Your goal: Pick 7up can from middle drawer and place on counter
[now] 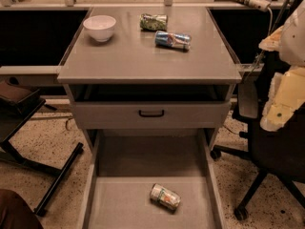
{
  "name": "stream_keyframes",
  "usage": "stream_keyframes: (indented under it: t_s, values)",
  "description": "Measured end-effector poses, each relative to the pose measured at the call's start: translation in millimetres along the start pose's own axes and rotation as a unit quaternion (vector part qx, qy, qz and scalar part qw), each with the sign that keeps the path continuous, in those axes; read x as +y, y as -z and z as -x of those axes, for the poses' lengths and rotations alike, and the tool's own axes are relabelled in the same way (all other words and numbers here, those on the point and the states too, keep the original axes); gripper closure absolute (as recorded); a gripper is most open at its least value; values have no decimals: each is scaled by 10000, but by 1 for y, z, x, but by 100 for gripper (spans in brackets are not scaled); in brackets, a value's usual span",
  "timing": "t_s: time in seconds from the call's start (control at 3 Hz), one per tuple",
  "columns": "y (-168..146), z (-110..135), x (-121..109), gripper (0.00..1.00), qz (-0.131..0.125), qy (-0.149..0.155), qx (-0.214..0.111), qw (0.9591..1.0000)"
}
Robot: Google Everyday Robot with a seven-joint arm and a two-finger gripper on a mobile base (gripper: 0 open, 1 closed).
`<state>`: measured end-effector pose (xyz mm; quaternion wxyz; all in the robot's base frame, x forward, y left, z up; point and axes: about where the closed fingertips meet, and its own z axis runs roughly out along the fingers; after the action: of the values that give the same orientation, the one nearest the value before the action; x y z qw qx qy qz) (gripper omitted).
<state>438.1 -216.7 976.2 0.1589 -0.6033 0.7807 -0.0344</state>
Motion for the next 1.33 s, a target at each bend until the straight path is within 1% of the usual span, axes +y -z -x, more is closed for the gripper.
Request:
stream_keyframes:
  t_s: [0.33,0.67,1.0,1.33]
  values:
    - [0,0,0,0,0,0,0,10000]
    - [-17,-9,3,0,-47,-200,-60,9998]
    - [-65,-30,12,0,-91,-607,-61,9981]
    - [-142,-44,28,0,-125,-984,-204,9949]
